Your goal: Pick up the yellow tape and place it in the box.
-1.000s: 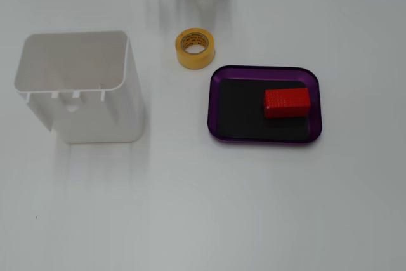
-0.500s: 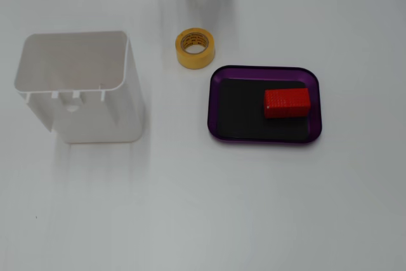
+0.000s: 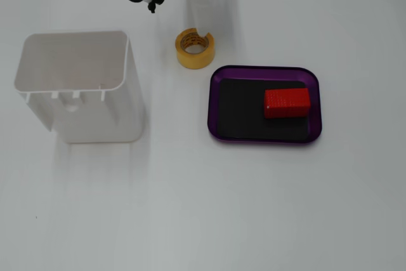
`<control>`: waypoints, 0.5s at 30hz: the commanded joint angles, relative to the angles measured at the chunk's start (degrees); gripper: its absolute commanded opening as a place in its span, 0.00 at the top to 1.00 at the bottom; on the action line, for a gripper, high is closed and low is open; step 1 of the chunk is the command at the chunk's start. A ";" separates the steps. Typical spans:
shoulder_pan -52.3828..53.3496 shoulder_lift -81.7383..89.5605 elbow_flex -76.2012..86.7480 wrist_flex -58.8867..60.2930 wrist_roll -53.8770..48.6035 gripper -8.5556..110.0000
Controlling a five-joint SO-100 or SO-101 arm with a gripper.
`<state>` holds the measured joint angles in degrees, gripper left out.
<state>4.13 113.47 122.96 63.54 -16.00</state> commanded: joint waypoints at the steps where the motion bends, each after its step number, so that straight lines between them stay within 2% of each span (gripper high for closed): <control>1: -0.18 -0.70 -1.49 -3.25 -0.70 0.84; 8: 2.20 -0.97 3.25 -8.09 -1.58 0.84; 15: 4.48 -0.18 6.68 -7.29 -4.39 0.84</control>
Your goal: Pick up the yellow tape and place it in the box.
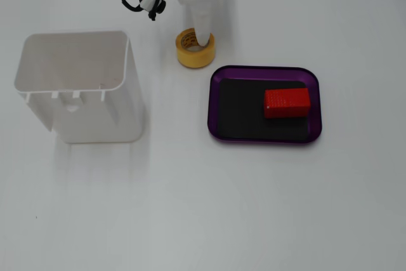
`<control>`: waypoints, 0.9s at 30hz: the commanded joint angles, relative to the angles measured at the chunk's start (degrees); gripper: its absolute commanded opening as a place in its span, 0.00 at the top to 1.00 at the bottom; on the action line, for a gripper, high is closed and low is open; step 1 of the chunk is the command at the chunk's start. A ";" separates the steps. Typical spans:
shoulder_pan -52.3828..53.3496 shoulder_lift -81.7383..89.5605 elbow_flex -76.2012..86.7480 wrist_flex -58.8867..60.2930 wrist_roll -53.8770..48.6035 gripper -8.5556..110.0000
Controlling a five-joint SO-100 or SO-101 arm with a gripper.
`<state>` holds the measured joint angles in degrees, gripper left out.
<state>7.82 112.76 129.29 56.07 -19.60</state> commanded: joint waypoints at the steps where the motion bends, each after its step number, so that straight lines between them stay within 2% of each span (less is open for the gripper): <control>1: 0.79 0.53 0.18 0.26 -0.79 0.84; 13: 0.70 8.44 -6.33 10.63 -0.44 0.84; 27: 0.62 13.01 -2.55 10.72 -0.70 0.84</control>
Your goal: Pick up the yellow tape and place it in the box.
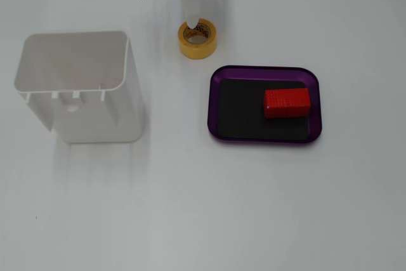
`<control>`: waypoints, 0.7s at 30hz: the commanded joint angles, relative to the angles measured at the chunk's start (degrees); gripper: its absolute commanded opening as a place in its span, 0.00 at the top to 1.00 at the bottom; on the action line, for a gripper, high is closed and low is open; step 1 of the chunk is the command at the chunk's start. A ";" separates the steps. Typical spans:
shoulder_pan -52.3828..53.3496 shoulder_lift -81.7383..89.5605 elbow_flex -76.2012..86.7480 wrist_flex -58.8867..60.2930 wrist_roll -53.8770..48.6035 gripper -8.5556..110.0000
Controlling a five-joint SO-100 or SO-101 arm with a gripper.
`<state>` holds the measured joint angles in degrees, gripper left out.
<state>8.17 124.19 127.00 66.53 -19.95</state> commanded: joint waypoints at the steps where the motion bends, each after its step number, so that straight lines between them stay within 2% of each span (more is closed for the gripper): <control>1: 0.26 1.58 -0.18 0.44 -0.35 0.84; 16: -0.35 1.76 6.24 -0.70 -0.44 0.84; 21: -0.26 1.32 10.72 -6.24 -0.35 0.84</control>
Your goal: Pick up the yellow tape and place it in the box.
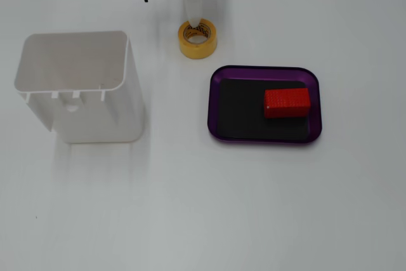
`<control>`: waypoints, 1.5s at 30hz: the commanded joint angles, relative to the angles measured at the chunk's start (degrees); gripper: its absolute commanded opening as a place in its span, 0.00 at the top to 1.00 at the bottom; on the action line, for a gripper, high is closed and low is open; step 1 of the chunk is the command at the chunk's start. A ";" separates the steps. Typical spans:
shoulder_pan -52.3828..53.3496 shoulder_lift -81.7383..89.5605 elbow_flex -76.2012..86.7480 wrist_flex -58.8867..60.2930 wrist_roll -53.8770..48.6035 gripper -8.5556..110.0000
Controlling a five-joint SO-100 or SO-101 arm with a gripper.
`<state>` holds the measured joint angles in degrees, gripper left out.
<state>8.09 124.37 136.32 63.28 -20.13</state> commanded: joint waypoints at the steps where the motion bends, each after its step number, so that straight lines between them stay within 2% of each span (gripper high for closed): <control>1: -0.18 0.88 2.64 -4.57 -0.18 0.84; 6: 0.35 0.79 6.68 -10.46 0.09 0.86; 9: 0.44 0.97 6.50 -10.37 0.35 0.94; 12: 0.09 1.49 5.80 -9.67 0.44 0.93; 22: -2.64 1.23 -21.27 1.93 2.64 0.93; 33: -13.71 -18.37 -34.10 2.29 6.86 0.93; 45: -13.62 -34.19 -40.52 -3.87 7.82 0.93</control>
<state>-6.24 90.70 98.96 60.73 -12.57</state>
